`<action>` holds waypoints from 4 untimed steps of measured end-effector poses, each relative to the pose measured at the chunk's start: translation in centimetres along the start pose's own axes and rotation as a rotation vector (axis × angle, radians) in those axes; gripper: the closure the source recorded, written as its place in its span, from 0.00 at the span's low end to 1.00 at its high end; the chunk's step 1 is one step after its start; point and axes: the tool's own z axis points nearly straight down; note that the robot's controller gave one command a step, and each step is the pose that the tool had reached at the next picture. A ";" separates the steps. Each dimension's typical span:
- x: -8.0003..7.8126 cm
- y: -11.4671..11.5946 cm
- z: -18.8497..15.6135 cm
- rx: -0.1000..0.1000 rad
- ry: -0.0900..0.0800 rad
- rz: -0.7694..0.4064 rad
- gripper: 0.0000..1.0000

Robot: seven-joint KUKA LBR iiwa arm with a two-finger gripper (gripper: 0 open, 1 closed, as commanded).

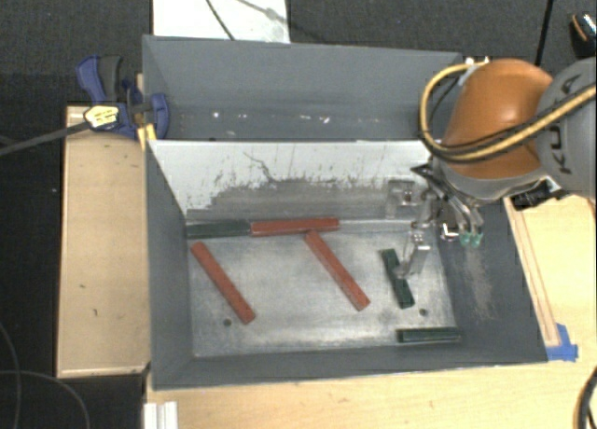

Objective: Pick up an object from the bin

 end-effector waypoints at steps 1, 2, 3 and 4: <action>2.4 7.7 10.9 -0.002 0.000 0.238 0.00; 3.2 6.7 7.5 -0.002 -0.011 0.324 0.00; 3.4 7.5 7.7 -0.002 -0.011 0.577 0.00; 1.9 9.3 10.7 -0.003 -0.010 0.853 0.00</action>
Offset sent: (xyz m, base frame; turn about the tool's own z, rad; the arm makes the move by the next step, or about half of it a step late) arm -0.0218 0.0749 -0.1065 0.2401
